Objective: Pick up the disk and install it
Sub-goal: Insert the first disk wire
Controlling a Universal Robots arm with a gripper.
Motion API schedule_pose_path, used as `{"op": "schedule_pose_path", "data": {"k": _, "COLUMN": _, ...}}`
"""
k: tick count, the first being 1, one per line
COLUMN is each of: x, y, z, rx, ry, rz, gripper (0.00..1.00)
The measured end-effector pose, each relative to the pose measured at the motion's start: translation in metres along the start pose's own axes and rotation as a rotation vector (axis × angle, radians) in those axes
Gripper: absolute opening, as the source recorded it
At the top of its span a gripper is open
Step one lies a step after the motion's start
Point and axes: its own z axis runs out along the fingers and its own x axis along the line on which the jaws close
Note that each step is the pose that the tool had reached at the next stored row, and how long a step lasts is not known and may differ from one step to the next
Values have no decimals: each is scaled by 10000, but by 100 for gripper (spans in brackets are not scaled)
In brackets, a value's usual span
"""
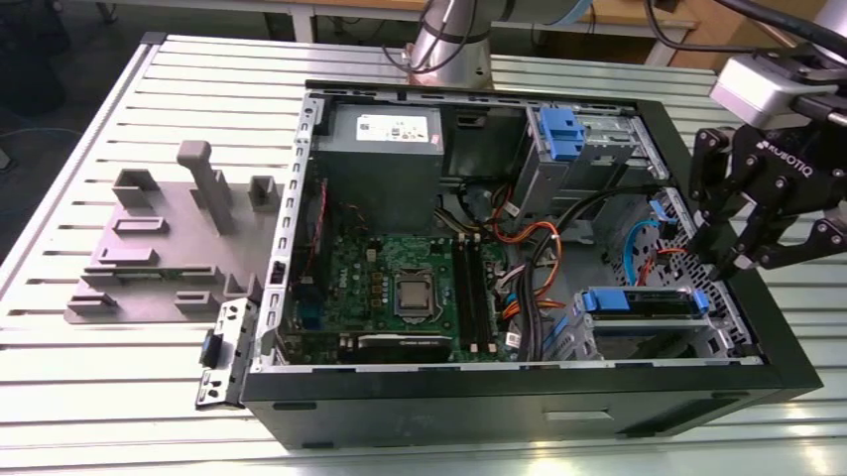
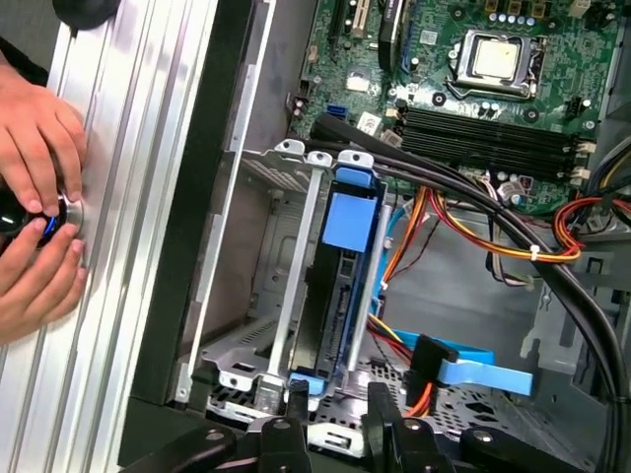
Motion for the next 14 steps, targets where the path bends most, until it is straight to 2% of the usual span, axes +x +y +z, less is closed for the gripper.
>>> {"op": "schedule_pose_path", "data": {"k": 4, "x": -43, "y": -9, "z": 3, "rx": 15, "ry": 4, "rz": -102, "gripper": 37}}
{"op": "schedule_pose_path", "data": {"k": 10, "x": -60, "y": -14, "z": 28, "rx": 57, "ry": 18, "rz": -388, "gripper": 37}}
{"op": "schedule_pose_path", "data": {"k": 14, "x": -82, "y": -29, "z": 28, "rx": 65, "ry": 22, "rz": -441, "gripper": 37}}
